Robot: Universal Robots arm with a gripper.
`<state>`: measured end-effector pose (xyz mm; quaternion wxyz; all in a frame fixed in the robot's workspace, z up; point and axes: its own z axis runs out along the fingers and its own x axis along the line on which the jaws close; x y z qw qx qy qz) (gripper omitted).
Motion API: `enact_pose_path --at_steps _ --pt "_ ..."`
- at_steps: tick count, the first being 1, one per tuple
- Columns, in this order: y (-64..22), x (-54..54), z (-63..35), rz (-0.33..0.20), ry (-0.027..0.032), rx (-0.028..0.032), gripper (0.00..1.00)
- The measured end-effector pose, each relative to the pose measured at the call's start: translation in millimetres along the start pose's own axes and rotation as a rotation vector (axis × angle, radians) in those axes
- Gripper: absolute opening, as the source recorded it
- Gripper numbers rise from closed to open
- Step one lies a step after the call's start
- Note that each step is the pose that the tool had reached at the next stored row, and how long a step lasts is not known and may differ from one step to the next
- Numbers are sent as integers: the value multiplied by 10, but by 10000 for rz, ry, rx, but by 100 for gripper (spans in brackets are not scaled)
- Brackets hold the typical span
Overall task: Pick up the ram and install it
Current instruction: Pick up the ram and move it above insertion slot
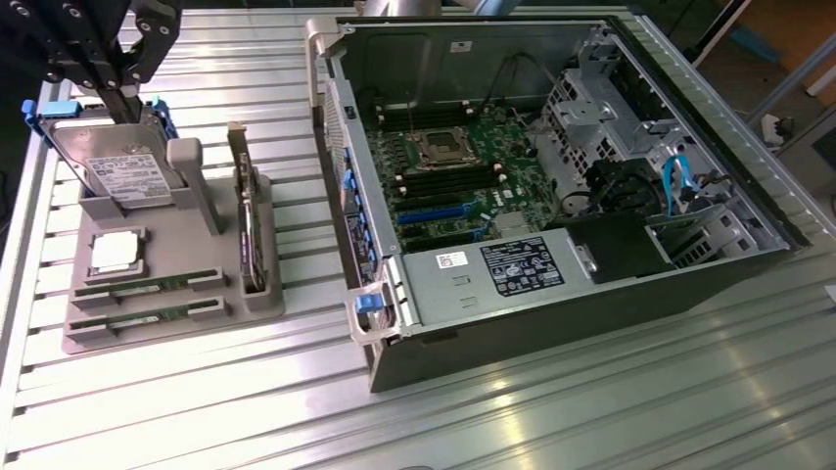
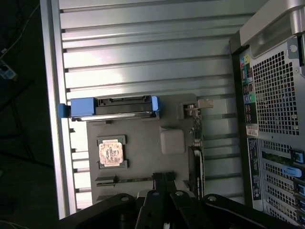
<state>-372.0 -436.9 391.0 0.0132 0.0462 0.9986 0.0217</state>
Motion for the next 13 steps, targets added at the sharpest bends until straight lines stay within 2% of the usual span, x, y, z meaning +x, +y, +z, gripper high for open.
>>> enact_pose_path --at_steps 9,13 --pt "0 0 0 -11 0 -1 11" --pt "0 0 0 -407 18 -12 11"
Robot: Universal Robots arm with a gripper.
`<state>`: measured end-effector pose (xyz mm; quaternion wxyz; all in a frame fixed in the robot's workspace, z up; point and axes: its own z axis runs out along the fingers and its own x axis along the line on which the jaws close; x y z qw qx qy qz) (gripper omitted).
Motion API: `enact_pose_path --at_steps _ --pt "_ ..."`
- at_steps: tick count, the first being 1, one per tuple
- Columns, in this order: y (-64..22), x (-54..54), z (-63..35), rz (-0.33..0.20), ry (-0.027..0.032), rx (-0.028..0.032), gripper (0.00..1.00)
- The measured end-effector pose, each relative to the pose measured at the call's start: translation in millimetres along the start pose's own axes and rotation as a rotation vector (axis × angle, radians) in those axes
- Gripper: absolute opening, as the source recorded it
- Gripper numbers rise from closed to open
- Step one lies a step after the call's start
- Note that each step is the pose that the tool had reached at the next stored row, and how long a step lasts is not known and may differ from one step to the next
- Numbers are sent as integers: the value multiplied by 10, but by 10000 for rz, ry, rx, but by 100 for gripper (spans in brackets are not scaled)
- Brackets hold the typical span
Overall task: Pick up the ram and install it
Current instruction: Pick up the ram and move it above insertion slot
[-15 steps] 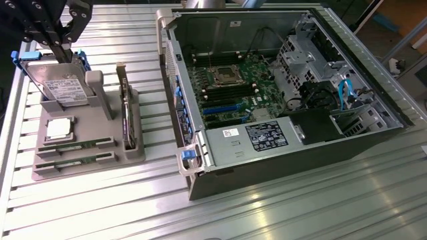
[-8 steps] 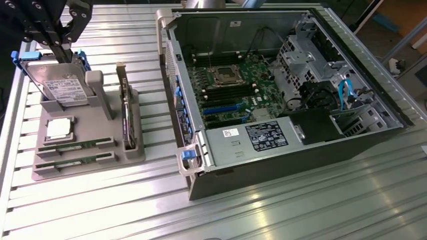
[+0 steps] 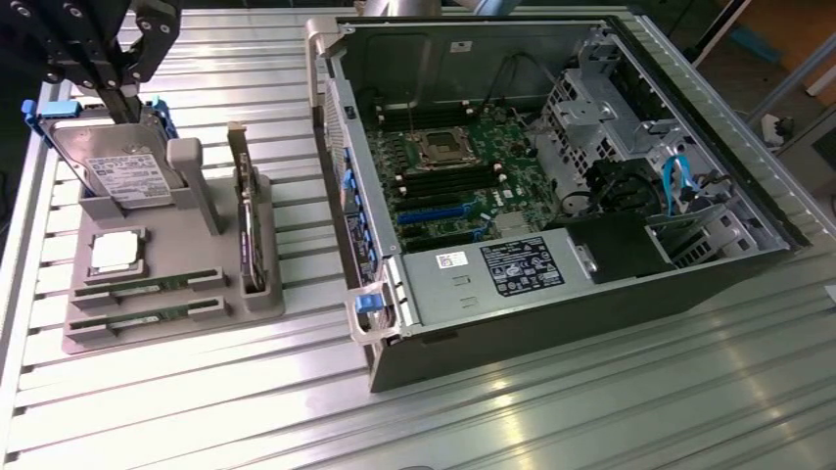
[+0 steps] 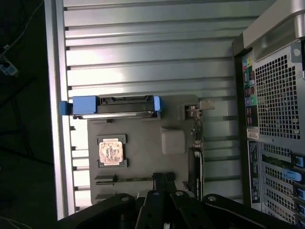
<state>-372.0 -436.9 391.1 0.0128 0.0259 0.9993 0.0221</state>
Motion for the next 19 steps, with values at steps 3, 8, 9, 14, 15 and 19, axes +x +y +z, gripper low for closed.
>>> enact_pose_path --at_steps 3,8,9,14,15,19 --pt "0 0 0 -474 21 -13 11" --pt "0 0 1 -1419 63 -37 11" --pt "0 0 1 -1604 72 -41 11" --pt "0 0 2 -2514 113 -63 11" --pt "0 0 2 -2688 120 -68 11" --pt "0 0 2 -3407 152 -85 11"
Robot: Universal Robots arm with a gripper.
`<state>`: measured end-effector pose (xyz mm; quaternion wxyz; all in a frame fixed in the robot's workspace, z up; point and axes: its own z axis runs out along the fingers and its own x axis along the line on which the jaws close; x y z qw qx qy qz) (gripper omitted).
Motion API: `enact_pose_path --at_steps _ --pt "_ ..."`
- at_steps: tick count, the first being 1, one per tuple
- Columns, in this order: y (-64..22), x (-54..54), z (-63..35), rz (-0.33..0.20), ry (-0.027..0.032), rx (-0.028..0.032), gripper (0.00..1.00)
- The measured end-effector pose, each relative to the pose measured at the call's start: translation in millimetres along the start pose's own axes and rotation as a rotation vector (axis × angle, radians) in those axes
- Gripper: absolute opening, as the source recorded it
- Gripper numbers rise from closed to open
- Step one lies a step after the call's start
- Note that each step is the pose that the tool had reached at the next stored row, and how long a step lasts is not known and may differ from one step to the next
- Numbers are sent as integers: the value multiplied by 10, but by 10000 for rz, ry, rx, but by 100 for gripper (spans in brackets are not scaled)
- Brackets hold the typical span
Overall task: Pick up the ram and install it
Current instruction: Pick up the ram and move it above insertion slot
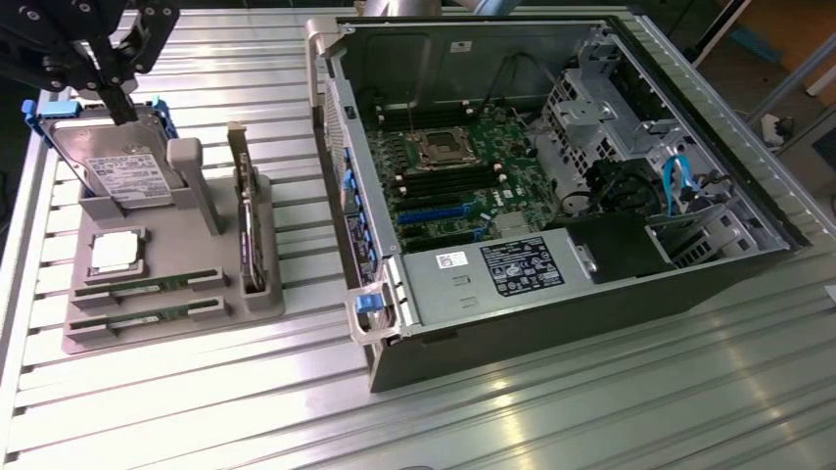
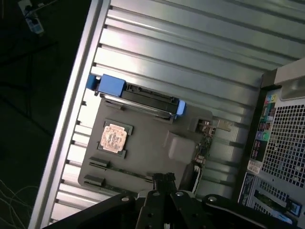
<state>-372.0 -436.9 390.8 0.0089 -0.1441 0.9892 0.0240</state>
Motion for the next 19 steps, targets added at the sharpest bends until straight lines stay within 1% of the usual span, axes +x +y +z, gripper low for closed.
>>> enact_pose_path --at_steps 19 --pt "0 0 2 -3478 157 -85 11"
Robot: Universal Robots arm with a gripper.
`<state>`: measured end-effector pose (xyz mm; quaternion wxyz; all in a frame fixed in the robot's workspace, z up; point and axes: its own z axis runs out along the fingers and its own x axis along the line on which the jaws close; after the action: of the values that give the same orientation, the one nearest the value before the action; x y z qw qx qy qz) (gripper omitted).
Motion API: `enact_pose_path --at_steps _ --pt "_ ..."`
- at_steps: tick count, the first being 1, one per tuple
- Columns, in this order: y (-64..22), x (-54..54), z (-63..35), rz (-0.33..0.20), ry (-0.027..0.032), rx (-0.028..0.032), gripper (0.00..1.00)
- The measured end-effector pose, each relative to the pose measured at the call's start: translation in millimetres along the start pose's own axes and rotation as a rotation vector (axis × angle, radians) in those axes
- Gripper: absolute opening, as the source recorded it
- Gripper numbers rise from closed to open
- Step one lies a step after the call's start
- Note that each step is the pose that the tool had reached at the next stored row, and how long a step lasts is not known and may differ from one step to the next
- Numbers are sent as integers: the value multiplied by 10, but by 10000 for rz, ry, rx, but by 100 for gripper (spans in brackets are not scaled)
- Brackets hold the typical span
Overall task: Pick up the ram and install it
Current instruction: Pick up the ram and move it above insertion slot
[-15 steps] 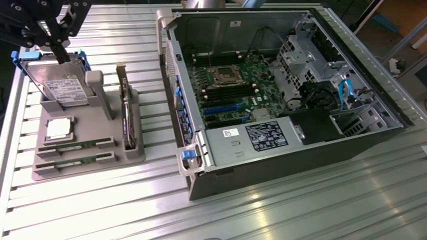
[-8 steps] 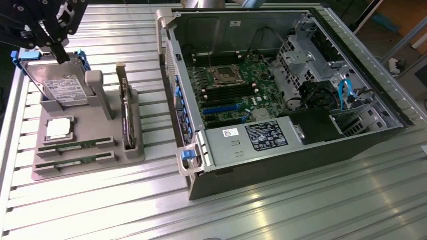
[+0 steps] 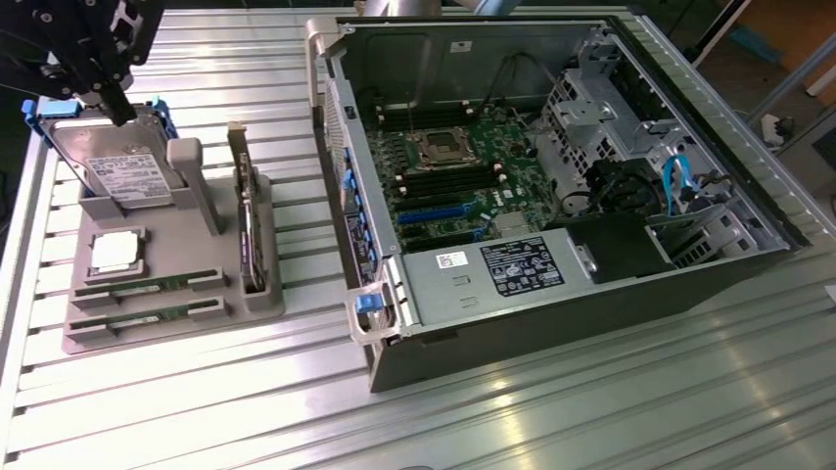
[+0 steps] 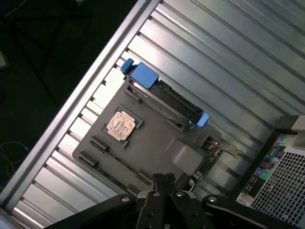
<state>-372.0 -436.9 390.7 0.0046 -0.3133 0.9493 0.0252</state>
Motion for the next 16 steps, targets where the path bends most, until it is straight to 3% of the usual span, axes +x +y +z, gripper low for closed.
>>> enact_pose_path --at_steps 16 --pt "0 0 3 -2895 130 -71 11"
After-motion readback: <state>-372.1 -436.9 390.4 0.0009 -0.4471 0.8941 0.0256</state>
